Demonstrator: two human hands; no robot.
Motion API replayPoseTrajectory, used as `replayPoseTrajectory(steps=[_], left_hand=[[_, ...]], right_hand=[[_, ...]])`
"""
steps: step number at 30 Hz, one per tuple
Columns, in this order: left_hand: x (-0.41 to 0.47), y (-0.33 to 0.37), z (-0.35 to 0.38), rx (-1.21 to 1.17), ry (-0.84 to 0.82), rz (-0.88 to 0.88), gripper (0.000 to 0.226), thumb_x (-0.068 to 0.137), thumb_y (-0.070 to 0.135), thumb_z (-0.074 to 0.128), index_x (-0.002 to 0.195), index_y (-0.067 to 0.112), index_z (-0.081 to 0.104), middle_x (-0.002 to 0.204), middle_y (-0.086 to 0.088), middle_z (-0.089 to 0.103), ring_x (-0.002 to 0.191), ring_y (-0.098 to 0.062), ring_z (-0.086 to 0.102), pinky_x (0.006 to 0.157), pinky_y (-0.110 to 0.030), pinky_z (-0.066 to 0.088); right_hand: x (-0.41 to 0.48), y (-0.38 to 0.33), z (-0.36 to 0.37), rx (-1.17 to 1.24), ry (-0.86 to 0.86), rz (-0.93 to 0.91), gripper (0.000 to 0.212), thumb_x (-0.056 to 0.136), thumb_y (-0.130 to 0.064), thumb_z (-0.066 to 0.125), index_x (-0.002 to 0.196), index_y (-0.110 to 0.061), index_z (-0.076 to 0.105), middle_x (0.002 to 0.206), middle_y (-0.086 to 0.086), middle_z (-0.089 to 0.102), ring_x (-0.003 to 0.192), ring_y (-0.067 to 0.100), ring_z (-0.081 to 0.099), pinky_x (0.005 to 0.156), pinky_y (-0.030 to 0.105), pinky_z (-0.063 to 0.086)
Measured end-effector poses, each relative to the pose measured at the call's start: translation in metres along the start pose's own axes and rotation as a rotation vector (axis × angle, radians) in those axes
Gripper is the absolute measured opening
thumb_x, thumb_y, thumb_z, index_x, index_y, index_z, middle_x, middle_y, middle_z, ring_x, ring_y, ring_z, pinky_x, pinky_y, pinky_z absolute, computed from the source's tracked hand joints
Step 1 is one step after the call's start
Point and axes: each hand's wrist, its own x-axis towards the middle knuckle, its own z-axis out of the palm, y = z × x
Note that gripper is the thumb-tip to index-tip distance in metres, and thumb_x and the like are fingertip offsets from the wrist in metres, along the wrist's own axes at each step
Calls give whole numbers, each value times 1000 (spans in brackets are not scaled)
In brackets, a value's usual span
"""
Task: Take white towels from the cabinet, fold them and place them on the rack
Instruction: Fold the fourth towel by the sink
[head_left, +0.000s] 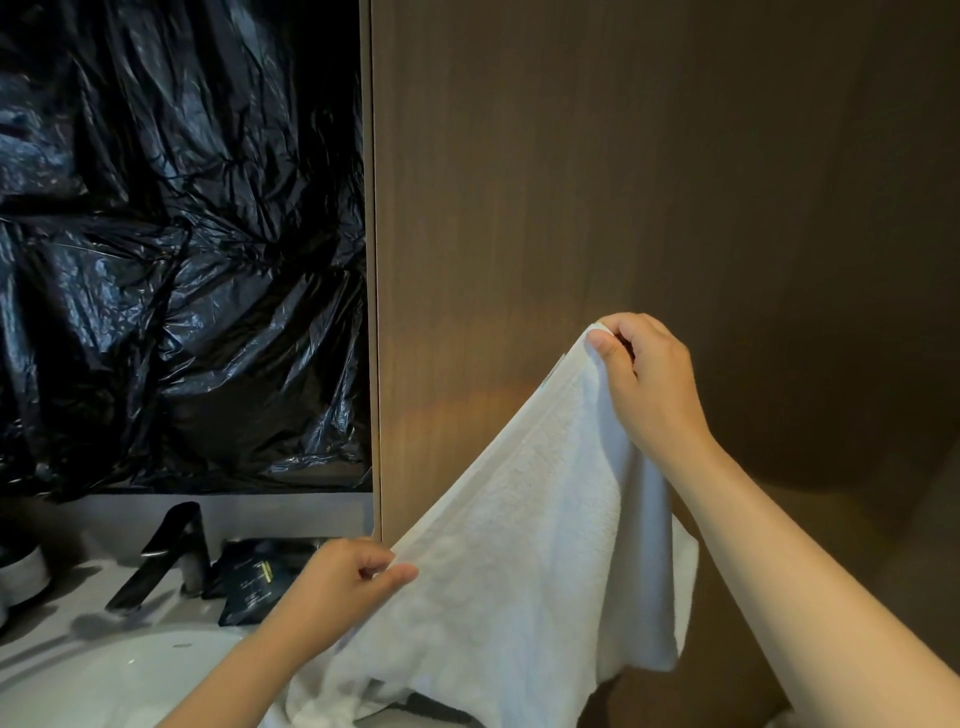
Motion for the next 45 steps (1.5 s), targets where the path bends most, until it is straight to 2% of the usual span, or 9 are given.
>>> replayPoseTrajectory(steps=[3, 9, 14, 19, 25, 29, 34, 40, 45], left_hand=[[2, -3, -10, 82, 6, -53, 38, 87, 43, 67, 52, 27, 63, 56, 6, 55, 50, -1, 49, 51, -14, 38], [11, -7, -28, 172, -30, -180, 25, 89, 38, 66, 74, 20, 76, 70, -5, 70, 57, -12, 63, 60, -24, 52], [25, -2, -46, 195, 5, -277, 37, 84, 42, 71, 60, 14, 70, 49, 0, 50, 47, -10, 45, 50, -23, 38], [40, 14, -65, 301, 37, -279, 35, 83, 32, 74, 55, 15, 61, 52, 3, 44, 50, -11, 43, 49, -21, 31], [59, 41, -86, 471, 130, -304, 15, 79, 34, 77, 73, 21, 75, 69, 3, 67, 66, -11, 62, 57, -22, 43], [60, 42, -88, 487, 308, -220, 38, 80, 39, 74, 52, 20, 59, 53, 0, 53, 52, -14, 49, 47, -25, 33], [53, 34, -85, 25, 252, -58, 24, 90, 28, 66, 67, 21, 63, 64, 3, 63, 64, -15, 59, 55, -23, 41], [61, 33, -97, 269, 95, -16, 9, 86, 32, 71, 77, 31, 71, 81, 10, 68, 76, -2, 60, 62, -14, 41], [67, 31, -101, 513, 169, -90, 46, 80, 54, 71, 68, 9, 71, 62, -3, 61, 65, -21, 62, 57, -27, 44]], right_hand=[[-1, 9, -1, -13, 14, 24, 15, 101, -25, 48, 93, -23, 60, 93, -7, 60, 88, 6, 57, 73, 13, 45], [0, 22, -7, -18, 44, 77, 16, 101, -28, 47, 94, -24, 61, 94, -8, 61, 87, 3, 57, 71, 9, 42], [1, 27, -10, 0, 75, 122, 15, 102, -26, 48, 96, -22, 60, 92, -6, 62, 86, 9, 59, 74, 20, 46], [-1, 28, -11, 4, 118, 172, 18, 102, -31, 46, 101, -20, 61, 88, -11, 60, 83, 7, 58, 70, 17, 46], [2, 23, -17, 50, 166, 206, 23, 102, -30, 43, 98, -17, 62, 81, -11, 59, 79, 10, 58, 71, 28, 49], [5, 24, -22, 26, 187, 215, 26, 103, -31, 43, 101, -14, 63, 78, -7, 58, 77, 11, 57, 70, 32, 49], [9, 36, -32, -7, 213, 299, 32, 102, -32, 44, 121, -12, 62, 94, -1, 60, 94, 17, 56, 83, 37, 50], [4, 46, -30, -9, 216, 381, 35, 102, -35, 44, 124, -13, 61, 105, 5, 63, 99, 20, 56, 88, 41, 49], [1, 50, -29, -15, 226, 405, 37, 102, -32, 45, 126, -8, 59, 117, 15, 64, 111, 32, 57, 96, 49, 48]])
